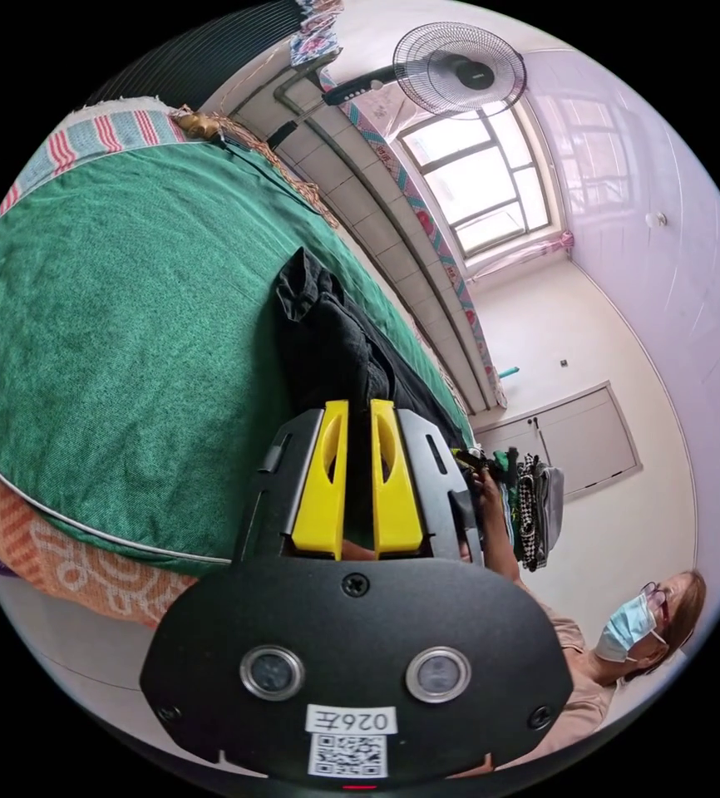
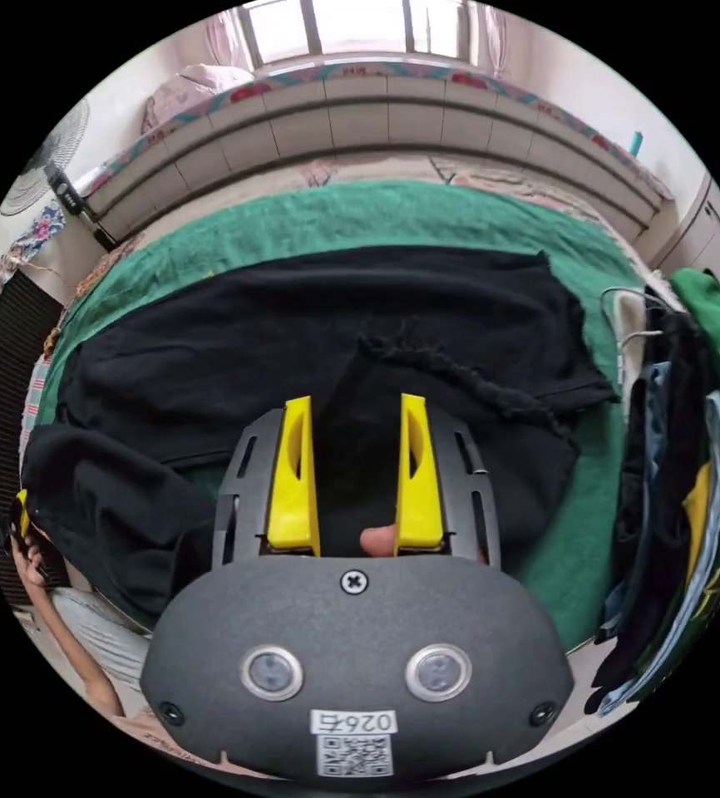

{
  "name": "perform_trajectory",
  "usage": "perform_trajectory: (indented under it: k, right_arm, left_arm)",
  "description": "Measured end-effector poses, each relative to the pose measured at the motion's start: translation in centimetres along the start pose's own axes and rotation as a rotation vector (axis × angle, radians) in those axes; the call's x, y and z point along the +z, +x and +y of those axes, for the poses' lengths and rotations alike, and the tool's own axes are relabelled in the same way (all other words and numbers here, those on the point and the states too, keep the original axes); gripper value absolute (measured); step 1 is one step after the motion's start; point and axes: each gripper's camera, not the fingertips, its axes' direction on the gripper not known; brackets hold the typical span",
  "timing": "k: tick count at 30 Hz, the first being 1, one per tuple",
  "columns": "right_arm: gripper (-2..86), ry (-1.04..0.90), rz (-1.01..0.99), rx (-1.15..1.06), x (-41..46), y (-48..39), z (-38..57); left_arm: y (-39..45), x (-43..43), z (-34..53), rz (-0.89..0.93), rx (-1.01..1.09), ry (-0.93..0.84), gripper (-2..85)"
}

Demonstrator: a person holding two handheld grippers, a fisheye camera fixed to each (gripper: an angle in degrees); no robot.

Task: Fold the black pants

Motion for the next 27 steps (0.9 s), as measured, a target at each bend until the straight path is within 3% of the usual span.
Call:
perform_trajectory:
  k: [4, 8, 14, 17, 22, 27]
  right_arm:
    - [0.1, -0.082, 0.138, -0.101, 5.2, -4.0, 0.1]
    - [-1.2, 0.122, 0.211, -0.139, 2.4, -4.2, 6.3]
    - [-1.3, 0.573, -0.085, 0.176, -5.9, 7.7, 26.1]
    - [-1.4, 0.689, -0.243, 0.306, -5.0, 12.5, 36.8]
    - [-1.4, 0.65, -0.329, 0.4, 3.5, 14.2, 47.8]
    - [-1.4, 0.646, -0.526, 0.515, 13.8, 15.8, 56.2]
  left_arm:
    - [-0.9, 0.7, 0.4, 0.012, 0.0, -0.019, 4.8]
    - [-2.2, 1.0, 1.2, 0.058, -0.01, -0.027, 4.4]
    - [-3.5, 0.9, 3.2, 0.086, -0.029, -0.031, 4.0]
    - [-4.5, 1.0, 4.5, 0.094, -0.071, -0.024, 4.2]
    - [-5.5, 0.0, 7.2, 0.096, -0.129, 0.041, 4.8]
    - [-2.9, -2.1, 11.0, 0.042, -0.051, 0.086, 14.5]
